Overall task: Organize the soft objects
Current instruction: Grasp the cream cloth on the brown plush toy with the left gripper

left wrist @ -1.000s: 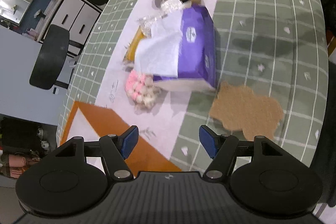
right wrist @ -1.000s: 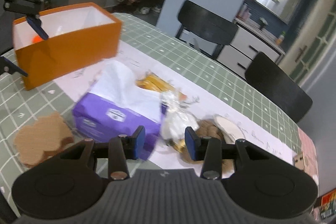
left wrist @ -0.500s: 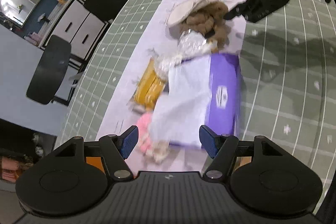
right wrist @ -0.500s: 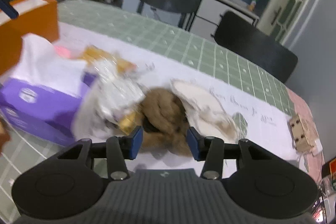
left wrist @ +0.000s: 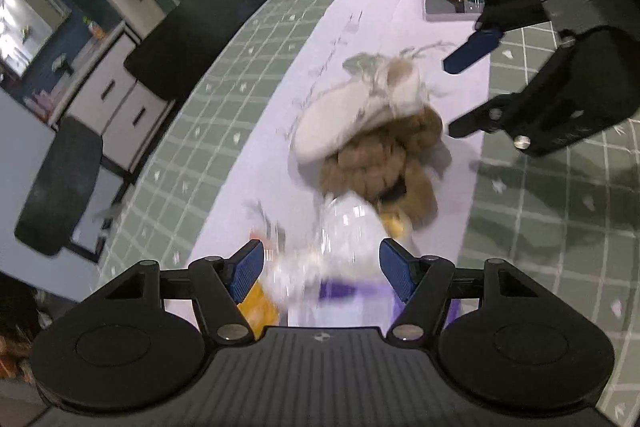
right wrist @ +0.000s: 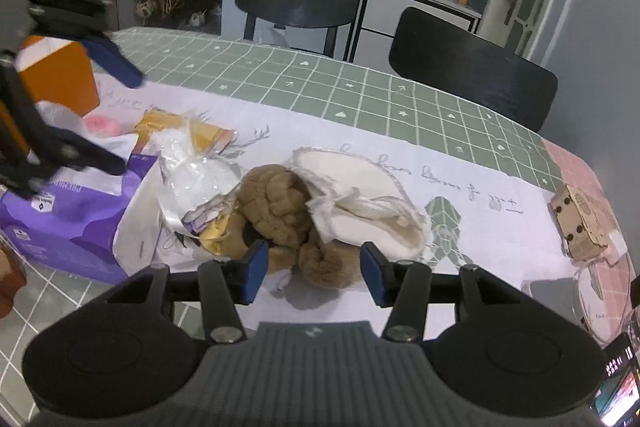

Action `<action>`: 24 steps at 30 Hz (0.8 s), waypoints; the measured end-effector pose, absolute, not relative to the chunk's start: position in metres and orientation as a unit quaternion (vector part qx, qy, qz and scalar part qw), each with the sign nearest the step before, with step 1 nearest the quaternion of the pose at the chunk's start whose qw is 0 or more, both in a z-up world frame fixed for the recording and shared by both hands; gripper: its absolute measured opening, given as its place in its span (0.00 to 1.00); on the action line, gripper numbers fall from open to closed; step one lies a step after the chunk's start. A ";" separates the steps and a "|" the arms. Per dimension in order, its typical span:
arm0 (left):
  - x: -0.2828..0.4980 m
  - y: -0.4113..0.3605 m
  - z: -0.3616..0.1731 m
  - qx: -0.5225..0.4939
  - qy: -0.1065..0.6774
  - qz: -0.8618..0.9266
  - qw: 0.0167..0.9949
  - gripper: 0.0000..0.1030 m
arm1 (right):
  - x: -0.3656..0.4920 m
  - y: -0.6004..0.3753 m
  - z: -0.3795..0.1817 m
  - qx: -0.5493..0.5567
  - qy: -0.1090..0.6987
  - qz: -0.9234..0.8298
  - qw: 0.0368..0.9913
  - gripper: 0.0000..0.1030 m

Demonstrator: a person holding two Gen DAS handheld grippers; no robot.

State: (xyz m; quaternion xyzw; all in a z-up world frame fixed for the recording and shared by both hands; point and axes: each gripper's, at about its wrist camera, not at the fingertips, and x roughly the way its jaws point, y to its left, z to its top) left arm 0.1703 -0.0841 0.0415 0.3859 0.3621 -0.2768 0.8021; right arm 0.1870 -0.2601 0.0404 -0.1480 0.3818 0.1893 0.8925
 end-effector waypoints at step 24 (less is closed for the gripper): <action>0.239 -0.178 -0.015 0.398 0.355 -0.353 0.769 0.33 | 0.200 -0.341 0.051 -0.035 0.391 0.125 0.911 0.57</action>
